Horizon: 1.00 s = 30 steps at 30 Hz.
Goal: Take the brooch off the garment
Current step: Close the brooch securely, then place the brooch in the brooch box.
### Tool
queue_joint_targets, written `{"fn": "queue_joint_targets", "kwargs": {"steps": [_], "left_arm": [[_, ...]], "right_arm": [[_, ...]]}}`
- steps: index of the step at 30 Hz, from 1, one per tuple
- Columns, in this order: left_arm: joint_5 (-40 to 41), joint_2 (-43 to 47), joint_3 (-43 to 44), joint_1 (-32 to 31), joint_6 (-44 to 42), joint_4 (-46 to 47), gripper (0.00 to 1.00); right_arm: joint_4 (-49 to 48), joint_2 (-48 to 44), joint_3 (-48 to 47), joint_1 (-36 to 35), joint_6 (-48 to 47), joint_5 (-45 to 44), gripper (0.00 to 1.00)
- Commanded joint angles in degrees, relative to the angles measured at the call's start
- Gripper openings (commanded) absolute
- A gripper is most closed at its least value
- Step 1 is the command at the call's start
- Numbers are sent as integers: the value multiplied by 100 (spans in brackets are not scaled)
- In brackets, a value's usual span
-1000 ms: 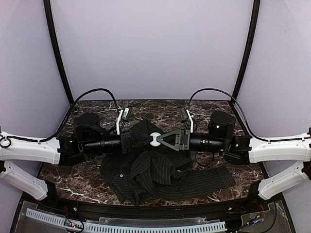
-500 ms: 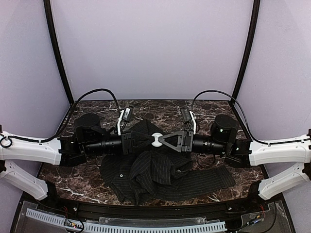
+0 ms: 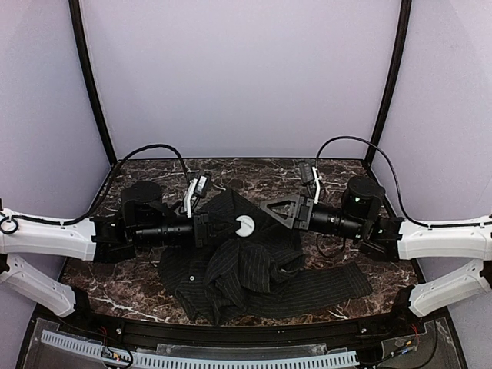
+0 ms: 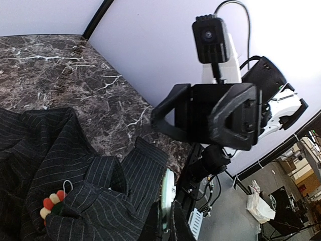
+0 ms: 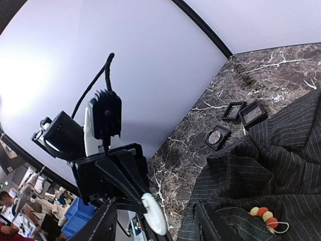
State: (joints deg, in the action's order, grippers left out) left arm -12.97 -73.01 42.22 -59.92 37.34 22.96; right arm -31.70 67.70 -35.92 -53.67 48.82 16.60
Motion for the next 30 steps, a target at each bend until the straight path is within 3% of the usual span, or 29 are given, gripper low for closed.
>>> {"fn": "queue_joint_targets", "kwargs": {"steps": [1, 6, 13, 18, 30], "left_arm": [[469, 322, 233, 184, -283, -1250, 1], [945, 605, 752, 812, -734, -3532, 1], [1375, 185, 1691, 2405, -1943, -5829, 1], [1859, -777, 2316, 3031, -2471, -6338, 1], [3248, -2777, 3660, 3541, -2908, -6726, 1]], "right_arm": [[615, -345, -263, 22, -595, -221, 59], [1599, -695, -477, 81, -1106, -844, 83], [2459, -856, -693, 188, -1491, -1462, 91], [2657, -841, -676, 231, -1432, -1642, 93], [2700, -911, -541, 295, -1254, -1836, 95]]}}
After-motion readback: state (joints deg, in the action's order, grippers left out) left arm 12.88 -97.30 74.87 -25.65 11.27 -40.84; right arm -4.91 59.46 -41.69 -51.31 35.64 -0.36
